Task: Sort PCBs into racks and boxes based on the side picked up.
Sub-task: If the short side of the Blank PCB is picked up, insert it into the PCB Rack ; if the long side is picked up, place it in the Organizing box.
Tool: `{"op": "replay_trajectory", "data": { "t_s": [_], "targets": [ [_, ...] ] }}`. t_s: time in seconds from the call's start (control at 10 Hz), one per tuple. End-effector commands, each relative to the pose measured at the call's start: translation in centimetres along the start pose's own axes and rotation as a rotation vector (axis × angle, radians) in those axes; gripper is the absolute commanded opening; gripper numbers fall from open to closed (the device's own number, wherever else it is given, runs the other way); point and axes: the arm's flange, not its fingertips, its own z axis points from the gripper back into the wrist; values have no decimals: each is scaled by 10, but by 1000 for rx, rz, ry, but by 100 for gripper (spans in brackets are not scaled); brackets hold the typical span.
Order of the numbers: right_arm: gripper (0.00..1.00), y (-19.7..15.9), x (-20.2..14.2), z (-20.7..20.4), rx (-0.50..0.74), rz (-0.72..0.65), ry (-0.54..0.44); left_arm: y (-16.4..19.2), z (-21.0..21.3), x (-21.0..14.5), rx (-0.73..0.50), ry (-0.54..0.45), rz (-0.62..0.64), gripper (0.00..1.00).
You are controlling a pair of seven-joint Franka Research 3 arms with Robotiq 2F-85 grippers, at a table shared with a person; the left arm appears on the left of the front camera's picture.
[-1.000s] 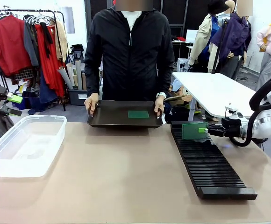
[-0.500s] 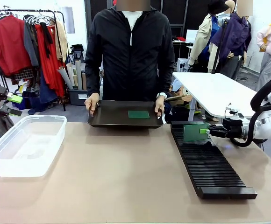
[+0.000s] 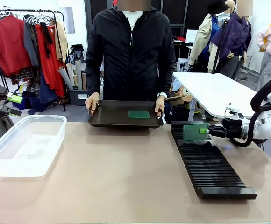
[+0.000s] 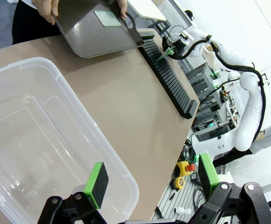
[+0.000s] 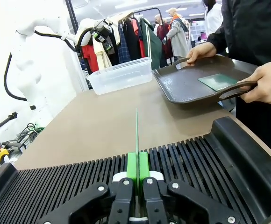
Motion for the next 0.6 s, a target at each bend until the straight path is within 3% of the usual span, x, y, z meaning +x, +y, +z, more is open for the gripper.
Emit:
{"op": "replay_trajectory", "data": {
  "t_s": [0.0,0.5],
  "targets": [
    [0,-4,3,-3,-28,45,-13,-3,0,0,4,-1,2,100],
    [0,-9,6,-7,-59,51,-11,-3,0,0,4,-1,2,100]
  ]
}}
